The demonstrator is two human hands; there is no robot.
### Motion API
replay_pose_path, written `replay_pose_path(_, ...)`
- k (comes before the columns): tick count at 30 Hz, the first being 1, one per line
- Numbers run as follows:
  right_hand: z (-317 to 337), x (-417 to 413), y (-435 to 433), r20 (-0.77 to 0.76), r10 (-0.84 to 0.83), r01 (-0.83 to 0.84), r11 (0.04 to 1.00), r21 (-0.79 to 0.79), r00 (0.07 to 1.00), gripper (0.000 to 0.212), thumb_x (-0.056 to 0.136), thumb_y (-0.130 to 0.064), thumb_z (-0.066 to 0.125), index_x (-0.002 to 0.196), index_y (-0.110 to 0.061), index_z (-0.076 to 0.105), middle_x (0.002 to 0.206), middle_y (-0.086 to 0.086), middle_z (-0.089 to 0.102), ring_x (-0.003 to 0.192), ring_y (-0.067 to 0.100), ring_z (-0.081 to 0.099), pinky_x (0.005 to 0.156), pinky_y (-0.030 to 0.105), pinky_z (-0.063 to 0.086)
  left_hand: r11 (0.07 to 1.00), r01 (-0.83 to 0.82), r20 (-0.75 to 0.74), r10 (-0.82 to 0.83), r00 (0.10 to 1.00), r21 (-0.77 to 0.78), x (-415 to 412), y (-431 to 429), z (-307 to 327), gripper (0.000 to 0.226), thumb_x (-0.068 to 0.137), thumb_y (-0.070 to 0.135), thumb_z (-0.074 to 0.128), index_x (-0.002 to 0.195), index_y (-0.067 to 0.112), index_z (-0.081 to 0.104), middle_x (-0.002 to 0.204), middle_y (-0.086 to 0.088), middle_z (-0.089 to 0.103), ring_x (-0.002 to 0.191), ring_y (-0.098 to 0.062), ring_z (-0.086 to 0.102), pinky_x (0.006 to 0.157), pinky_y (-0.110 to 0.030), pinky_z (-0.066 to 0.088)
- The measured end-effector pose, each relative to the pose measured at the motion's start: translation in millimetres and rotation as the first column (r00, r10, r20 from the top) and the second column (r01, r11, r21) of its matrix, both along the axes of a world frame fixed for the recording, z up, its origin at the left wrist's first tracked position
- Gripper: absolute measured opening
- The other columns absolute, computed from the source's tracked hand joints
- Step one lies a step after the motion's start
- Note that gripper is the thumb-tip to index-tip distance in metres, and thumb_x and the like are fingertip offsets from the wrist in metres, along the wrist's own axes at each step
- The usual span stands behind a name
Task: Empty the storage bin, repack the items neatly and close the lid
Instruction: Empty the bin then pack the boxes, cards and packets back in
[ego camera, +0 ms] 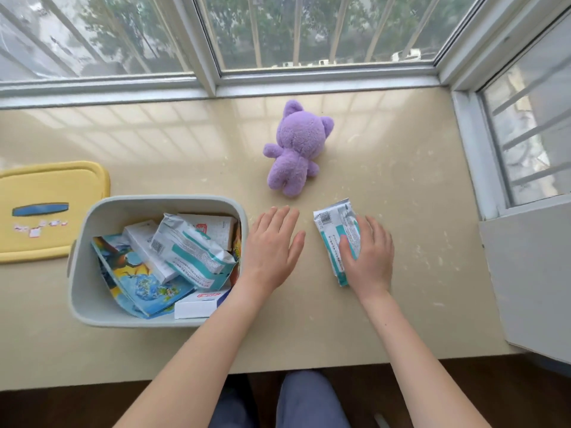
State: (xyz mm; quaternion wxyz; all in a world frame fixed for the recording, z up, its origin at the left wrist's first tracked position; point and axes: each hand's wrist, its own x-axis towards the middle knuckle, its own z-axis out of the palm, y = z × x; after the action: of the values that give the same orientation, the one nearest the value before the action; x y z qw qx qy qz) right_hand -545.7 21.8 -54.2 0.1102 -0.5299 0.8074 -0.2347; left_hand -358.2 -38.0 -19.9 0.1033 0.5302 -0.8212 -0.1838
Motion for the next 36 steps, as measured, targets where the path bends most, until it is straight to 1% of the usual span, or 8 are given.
replay_pose_path(7, 107, 33, 30, -0.123, 0.172, -0.186, 0.975, -0.119, 0.977, 0.046, 0.093, -0.034, 0.046, 0.126, -0.003, 0.059, 0.125, 0.017, 0.059, 0.11, 0.038, 0.055, 0.097, 0.047, 0.043, 0.995, 0.033, -0.102, -0.042, 0.994, -0.095, 60, 42, 92, 0.048, 0.099, 0.036, 0.037, 0.13, 0.007, 0.058, 0.129, -0.01, 0.06, 0.12, -0.032, 0.053, 0.102, -0.043, 0.04)
replay_pose_path(12, 133, 99, 54, -0.109, 0.226, -0.241, 0.957, -0.159, 0.968, 0.048, 0.091, -0.034, 0.048, 0.127, -0.005, 0.06, 0.127, 0.015, 0.059, 0.115, 0.035, 0.056, 0.098, 0.046, 0.044, 0.993, -0.007, -0.139, -0.01, 0.99, -0.115, 135, 81, 112, 0.043, 0.099, 0.033, 0.038, 0.122, 0.005, 0.061, 0.121, -0.007, 0.062, 0.11, -0.028, 0.057, 0.093, -0.039, 0.046)
replay_pose_path(18, 123, 197, 55, -0.043, 0.277, -0.28, 0.949, -0.148, 0.96, 0.052, 0.088, -0.037, 0.052, 0.126, -0.003, 0.06, 0.127, 0.018, 0.06, 0.116, 0.036, 0.056, 0.1, 0.045, 0.043, 0.99, -0.135, -0.074, 0.131, 0.989, -0.048, 246, 105, 96, 0.046, 0.098, 0.035, 0.039, 0.127, 0.005, 0.059, 0.122, -0.006, 0.063, 0.113, -0.024, 0.056, 0.096, -0.036, 0.045)
replay_pose_path(22, 105, 248, 37, -0.005, 0.329, -0.327, 0.938, -0.118, 0.944, 0.062, 0.084, -0.039, 0.057, 0.136, -0.006, 0.052, 0.137, 0.017, 0.053, 0.126, 0.031, 0.049, 0.105, 0.036, 0.034, 0.966, -0.26, -0.089, 0.26, 0.961, 0.019, 303, 99, 83, 0.05, 0.096, 0.038, 0.04, 0.13, 0.007, 0.057, 0.125, -0.006, 0.061, 0.116, -0.022, 0.053, 0.094, -0.038, 0.048)
replay_pose_path(24, 93, 265, 26, 0.006, 0.35, -0.348, 0.934, -0.083, 0.937, 0.07, 0.081, -0.038, 0.063, 0.142, -0.007, 0.046, 0.143, 0.018, 0.048, 0.132, 0.031, 0.045, 0.107, 0.036, 0.034, 0.957, -0.288, -0.095, 0.291, 0.952, 0.048, 322, 93, 73, 0.052, 0.095, 0.04, 0.04, 0.134, 0.008, 0.053, 0.127, -0.006, 0.059, 0.118, -0.02, 0.05, 0.094, -0.036, 0.048)
replay_pose_path(30, 41, 292, -4, 0.047, 0.373, -0.376, 0.919, 0.115, 0.927, 0.088, 0.076, -0.04, 0.074, 0.149, -0.015, 0.031, 0.148, 0.022, 0.039, 0.136, 0.037, 0.039, 0.108, 0.05, 0.039, 0.952, -0.277, -0.043, 0.284, 0.958, 0.128, 340, 69, 35, 0.062, 0.095, 0.047, 0.032, 0.142, 0.009, 0.046, 0.14, -0.009, 0.049, 0.13, -0.023, 0.043, 0.106, -0.035, 0.037)
replay_pose_path(33, 18, 292, -24, 0.049, 0.375, -0.376, 0.897, 0.233, 0.926, 0.094, 0.078, -0.045, 0.075, 0.153, -0.017, 0.026, 0.155, 0.018, 0.03, 0.143, 0.033, 0.028, 0.114, 0.049, 0.03, 0.958, -0.255, -0.06, 0.265, 0.962, 0.132, 335, 54, 16, 0.058, 0.096, 0.042, 0.036, 0.14, 0.007, 0.048, 0.138, -0.011, 0.051, 0.129, -0.025, 0.044, 0.106, -0.038, 0.04)
replay_pose_path(36, -2, 292, -43, 0.028, 0.378, -0.372, 0.891, 0.26, 0.925, 0.096, 0.079, -0.049, 0.073, 0.154, -0.017, 0.024, 0.156, 0.015, 0.029, 0.145, 0.031, 0.026, 0.117, 0.047, 0.026, 0.96, -0.247, -0.078, 0.259, 0.963, 0.128, 329, 41, -3, 0.053, 0.097, 0.039, 0.038, 0.137, 0.005, 0.05, 0.137, -0.012, 0.052, 0.129, -0.026, 0.045, 0.107, -0.038, 0.038)
